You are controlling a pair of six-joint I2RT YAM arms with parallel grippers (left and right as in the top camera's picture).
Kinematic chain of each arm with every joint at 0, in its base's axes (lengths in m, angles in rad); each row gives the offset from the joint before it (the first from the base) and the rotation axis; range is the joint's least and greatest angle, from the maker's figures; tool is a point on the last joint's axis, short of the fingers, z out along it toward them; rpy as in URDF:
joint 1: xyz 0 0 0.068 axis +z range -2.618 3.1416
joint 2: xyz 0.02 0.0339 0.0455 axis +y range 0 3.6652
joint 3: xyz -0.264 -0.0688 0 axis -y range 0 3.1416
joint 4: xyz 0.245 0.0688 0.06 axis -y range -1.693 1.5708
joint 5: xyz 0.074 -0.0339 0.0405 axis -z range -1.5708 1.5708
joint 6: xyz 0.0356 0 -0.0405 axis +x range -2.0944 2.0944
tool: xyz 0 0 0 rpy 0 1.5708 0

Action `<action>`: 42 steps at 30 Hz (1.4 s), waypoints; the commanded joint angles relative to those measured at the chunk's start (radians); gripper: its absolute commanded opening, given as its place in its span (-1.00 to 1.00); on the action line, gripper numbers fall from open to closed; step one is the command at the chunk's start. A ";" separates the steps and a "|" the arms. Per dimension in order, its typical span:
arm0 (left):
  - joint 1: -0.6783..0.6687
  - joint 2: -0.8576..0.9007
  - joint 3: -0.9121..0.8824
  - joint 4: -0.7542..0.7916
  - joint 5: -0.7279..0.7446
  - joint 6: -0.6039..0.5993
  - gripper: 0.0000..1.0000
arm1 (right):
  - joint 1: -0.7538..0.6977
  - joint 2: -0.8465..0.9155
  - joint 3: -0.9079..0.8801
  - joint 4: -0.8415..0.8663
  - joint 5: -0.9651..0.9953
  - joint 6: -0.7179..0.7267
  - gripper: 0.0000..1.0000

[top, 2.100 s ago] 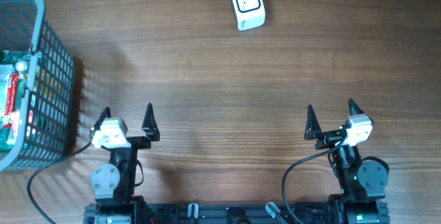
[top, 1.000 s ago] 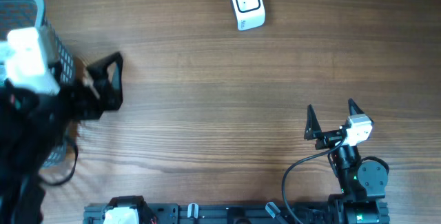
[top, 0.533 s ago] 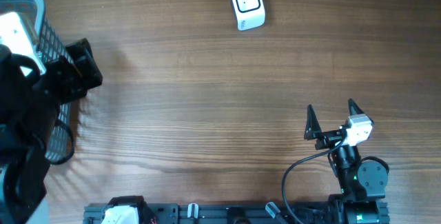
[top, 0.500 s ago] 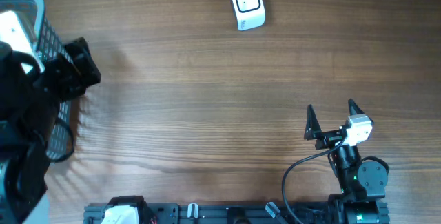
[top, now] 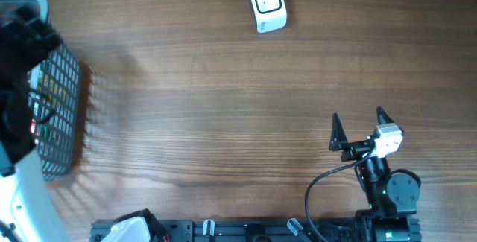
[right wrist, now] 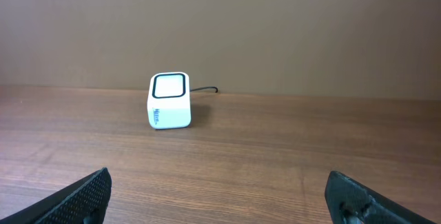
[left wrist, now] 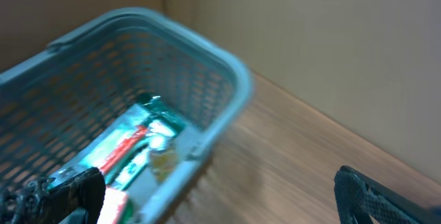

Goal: Scan the item barcode
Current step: 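Reach the left gripper into the basket and grasp the tissue box on tin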

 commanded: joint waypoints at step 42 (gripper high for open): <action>0.569 0.314 -0.312 0.018 0.369 0.103 1.00 | -0.003 -0.002 -0.001 0.006 0.002 0.006 0.99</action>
